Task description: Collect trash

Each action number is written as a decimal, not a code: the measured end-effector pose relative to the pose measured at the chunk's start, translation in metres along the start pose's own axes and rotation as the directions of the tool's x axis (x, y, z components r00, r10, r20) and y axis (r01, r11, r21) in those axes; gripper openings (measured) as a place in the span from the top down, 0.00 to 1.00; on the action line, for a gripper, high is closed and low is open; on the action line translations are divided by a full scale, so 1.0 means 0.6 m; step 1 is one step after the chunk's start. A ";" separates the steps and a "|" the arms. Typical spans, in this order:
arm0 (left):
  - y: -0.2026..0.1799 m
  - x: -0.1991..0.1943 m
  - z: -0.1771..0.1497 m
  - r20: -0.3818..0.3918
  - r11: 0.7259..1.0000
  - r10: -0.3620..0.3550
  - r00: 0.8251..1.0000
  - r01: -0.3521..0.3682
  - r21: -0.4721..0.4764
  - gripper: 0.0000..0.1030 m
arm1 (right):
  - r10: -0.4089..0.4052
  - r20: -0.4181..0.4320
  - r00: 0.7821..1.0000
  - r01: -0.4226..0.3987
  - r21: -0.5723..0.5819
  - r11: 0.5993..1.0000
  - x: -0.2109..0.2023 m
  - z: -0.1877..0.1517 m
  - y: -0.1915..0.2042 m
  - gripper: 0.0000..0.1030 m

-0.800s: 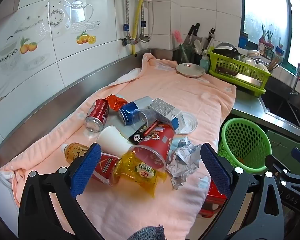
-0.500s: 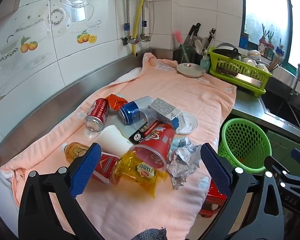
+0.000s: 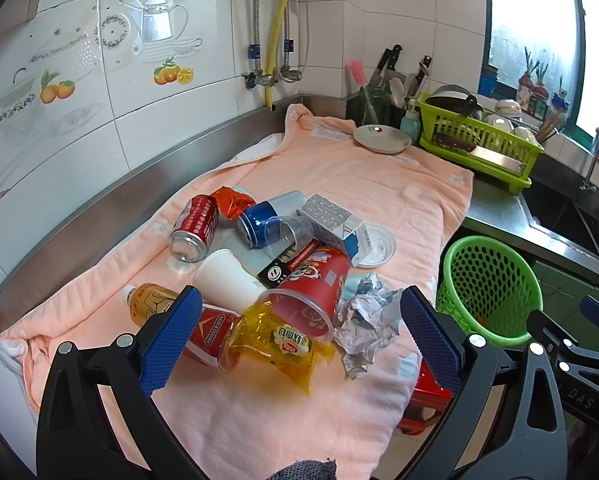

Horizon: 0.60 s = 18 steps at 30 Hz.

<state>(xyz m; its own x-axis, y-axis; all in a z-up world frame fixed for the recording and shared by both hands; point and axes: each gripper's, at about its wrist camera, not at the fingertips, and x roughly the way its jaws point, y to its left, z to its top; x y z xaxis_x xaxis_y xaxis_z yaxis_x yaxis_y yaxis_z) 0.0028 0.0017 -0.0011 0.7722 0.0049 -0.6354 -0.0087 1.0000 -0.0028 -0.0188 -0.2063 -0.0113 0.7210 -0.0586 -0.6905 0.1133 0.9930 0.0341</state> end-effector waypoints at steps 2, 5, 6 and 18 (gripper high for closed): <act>-0.001 0.001 0.000 -0.002 1.000 -0.001 1.000 0.001 0.001 0.05 | -0.002 0.001 1.000 0.002 -0.001 1.000 0.000 -0.001 -0.001 0.06; -0.003 0.000 0.000 -0.002 1.000 -0.002 1.000 0.002 0.003 0.05 | -0.002 -0.003 1.000 0.002 0.000 1.000 0.005 -0.001 0.001 0.06; -0.003 0.000 0.000 -0.002 1.000 -0.002 1.000 0.002 0.004 0.05 | -0.001 -0.004 1.000 0.001 0.000 1.000 0.006 -0.001 0.002 0.06; -0.008 0.000 0.000 -0.005 1.000 -0.002 1.000 0.002 0.006 0.05 | -0.001 -0.001 1.000 0.001 0.000 1.000 0.007 -0.002 0.001 0.06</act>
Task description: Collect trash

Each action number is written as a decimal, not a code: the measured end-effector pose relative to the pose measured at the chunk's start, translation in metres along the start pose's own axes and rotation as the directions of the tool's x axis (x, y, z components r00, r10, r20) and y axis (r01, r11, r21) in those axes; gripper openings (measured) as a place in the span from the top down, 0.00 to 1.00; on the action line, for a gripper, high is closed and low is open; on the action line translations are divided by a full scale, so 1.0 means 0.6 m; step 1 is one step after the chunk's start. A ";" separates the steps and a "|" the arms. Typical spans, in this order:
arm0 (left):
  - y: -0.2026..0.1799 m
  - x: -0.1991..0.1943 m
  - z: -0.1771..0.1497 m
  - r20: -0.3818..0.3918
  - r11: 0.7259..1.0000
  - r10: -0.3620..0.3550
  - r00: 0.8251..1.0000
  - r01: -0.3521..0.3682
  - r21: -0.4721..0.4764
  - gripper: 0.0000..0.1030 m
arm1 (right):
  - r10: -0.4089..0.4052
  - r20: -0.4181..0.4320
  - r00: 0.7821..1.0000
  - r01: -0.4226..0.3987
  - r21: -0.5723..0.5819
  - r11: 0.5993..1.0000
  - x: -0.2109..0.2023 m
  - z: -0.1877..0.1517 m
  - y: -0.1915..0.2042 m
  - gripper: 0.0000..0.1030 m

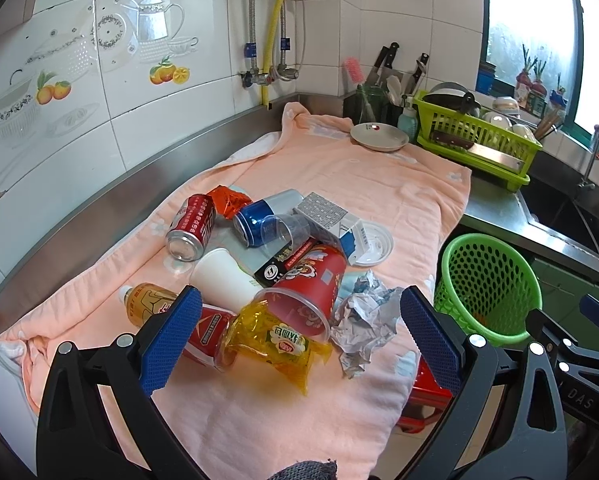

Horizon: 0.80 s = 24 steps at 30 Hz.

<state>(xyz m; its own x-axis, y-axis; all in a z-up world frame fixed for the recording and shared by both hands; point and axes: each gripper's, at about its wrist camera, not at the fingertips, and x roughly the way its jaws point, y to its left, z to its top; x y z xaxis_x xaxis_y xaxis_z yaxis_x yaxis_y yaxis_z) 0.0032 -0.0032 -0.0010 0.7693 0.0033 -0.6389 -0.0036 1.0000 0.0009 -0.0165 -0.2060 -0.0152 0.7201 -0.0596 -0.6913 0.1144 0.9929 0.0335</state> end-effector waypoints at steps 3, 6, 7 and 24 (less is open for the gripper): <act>0.001 -0.001 -0.001 0.002 1.000 -0.001 1.000 0.001 -0.001 0.05 | 0.002 0.000 1.000 -0.002 0.000 1.000 0.000 -0.001 0.000 0.06; 0.002 0.001 -0.002 0.004 1.000 0.000 1.000 0.000 -0.001 0.05 | 0.004 0.000 1.000 -0.004 -0.002 1.000 0.002 -0.003 0.003 0.06; 0.002 0.001 -0.002 0.004 1.000 0.001 1.000 -0.001 -0.002 0.05 | 0.004 -0.001 1.000 -0.004 -0.003 1.000 0.001 -0.003 0.003 0.06; 0.013 0.010 -0.003 -0.005 1.000 0.013 1.000 -0.013 -0.015 0.05 | 0.033 -0.017 0.999 -0.034 -0.033 0.999 0.013 0.002 0.017 0.06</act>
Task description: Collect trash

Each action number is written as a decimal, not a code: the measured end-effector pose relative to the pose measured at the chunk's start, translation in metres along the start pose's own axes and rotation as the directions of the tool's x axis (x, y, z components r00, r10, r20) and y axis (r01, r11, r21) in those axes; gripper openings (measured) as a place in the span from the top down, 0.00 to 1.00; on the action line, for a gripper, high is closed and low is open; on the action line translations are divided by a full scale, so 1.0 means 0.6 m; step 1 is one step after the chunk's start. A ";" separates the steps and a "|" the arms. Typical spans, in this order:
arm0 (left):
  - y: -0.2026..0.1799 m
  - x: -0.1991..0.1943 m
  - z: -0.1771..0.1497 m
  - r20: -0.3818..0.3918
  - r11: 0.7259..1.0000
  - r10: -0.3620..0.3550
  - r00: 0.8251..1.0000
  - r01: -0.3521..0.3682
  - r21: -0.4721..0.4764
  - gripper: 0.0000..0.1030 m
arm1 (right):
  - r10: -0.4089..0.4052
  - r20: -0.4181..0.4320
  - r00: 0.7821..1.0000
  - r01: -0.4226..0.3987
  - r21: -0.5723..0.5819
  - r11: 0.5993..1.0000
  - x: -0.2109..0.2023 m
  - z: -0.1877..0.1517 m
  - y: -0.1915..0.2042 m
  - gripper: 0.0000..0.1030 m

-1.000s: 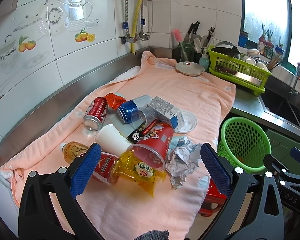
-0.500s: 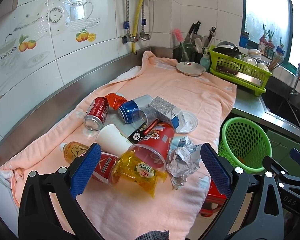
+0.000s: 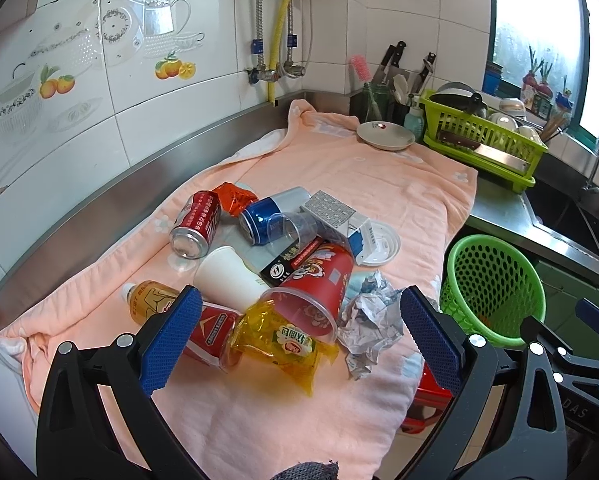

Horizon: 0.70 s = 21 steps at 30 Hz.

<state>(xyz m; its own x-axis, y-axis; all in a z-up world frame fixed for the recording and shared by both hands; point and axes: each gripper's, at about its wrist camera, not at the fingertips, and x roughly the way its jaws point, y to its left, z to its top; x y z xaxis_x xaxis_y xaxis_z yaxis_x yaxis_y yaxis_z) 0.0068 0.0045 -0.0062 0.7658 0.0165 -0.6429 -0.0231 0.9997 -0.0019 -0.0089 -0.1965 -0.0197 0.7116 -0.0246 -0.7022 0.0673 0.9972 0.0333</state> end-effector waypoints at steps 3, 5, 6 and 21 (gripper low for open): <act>0.008 0.002 0.001 -0.001 1.000 0.008 1.000 -0.008 -0.007 0.05 | 0.015 -0.003 1.000 -0.015 -0.011 1.000 0.003 0.001 0.006 0.06; 0.015 0.004 0.001 -0.003 1.000 0.015 1.000 -0.015 -0.016 0.05 | 0.025 -0.006 1.000 -0.025 -0.019 1.000 0.006 0.002 0.009 0.06; 0.018 0.005 0.001 -0.004 1.000 0.020 1.000 -0.020 -0.021 0.05 | 0.031 -0.008 0.999 -0.031 -0.024 0.999 0.009 0.002 0.012 0.06; 0.094 0.011 0.014 -0.009 0.989 0.103 0.995 -0.104 -0.105 0.05 | 0.177 -0.071 0.982 -0.184 -0.118 0.976 0.081 0.015 0.060 0.06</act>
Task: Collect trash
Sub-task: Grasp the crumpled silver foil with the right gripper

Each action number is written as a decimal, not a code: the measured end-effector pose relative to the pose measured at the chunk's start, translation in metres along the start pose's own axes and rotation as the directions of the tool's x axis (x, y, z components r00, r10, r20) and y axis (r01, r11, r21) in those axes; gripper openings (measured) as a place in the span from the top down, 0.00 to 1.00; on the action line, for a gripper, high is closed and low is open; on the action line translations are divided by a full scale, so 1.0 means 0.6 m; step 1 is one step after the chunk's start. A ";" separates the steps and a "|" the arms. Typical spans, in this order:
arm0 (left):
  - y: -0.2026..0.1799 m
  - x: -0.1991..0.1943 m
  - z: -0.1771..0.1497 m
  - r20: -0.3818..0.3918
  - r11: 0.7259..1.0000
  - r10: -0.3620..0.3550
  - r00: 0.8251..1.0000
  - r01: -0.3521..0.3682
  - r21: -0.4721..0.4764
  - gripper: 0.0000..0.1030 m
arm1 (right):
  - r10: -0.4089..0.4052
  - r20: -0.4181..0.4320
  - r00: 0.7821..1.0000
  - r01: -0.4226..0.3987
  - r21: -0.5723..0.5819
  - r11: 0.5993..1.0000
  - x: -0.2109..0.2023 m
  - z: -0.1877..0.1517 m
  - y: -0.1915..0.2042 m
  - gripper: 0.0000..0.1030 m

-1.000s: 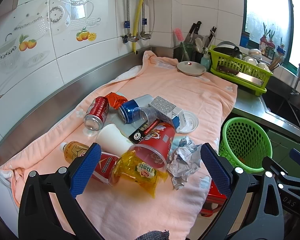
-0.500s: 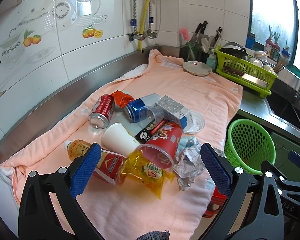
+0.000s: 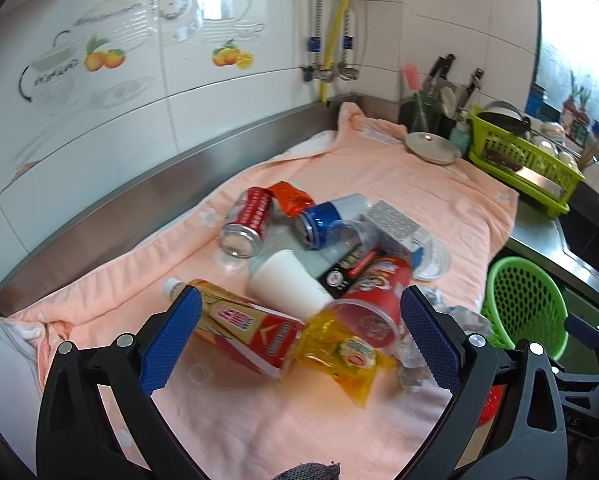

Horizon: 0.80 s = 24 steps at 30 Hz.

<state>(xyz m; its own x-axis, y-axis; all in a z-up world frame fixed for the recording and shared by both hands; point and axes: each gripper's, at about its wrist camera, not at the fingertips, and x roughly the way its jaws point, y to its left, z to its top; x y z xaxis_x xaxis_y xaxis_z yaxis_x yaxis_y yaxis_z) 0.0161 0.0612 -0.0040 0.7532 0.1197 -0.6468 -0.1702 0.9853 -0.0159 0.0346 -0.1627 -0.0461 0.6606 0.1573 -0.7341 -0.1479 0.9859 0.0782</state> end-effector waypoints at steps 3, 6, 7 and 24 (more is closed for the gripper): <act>0.019 0.004 0.001 -0.003 1.000 0.019 1.000 -0.019 -0.013 0.05 | 0.041 -0.022 0.999 -0.041 -0.020 0.999 0.027 0.004 0.006 0.07; 0.037 0.008 -0.002 -0.014 0.999 0.013 1.000 -0.014 -0.032 0.06 | 0.076 -0.052 0.996 -0.078 -0.033 0.996 0.056 0.007 0.009 0.07; 0.042 0.010 -0.003 -0.019 0.999 0.011 1.000 -0.012 -0.034 0.06 | 0.085 -0.058 0.995 -0.087 -0.036 0.996 0.063 0.007 0.010 0.07; 0.031 0.019 -0.075 -0.128 0.995 -0.095 0.987 0.094 -0.018 0.06 | 0.166 -0.179 0.970 -0.190 -0.128 0.973 0.193 0.025 0.030 0.19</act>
<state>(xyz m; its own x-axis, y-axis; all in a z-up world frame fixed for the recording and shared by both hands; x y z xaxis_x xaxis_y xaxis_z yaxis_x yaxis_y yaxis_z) -0.0070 0.0756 -0.0458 0.6787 0.0089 -0.7344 -0.1104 0.9898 -0.0900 0.1192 -0.1257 -0.1196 0.4843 0.3059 -0.8197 -0.3637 0.9225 0.1293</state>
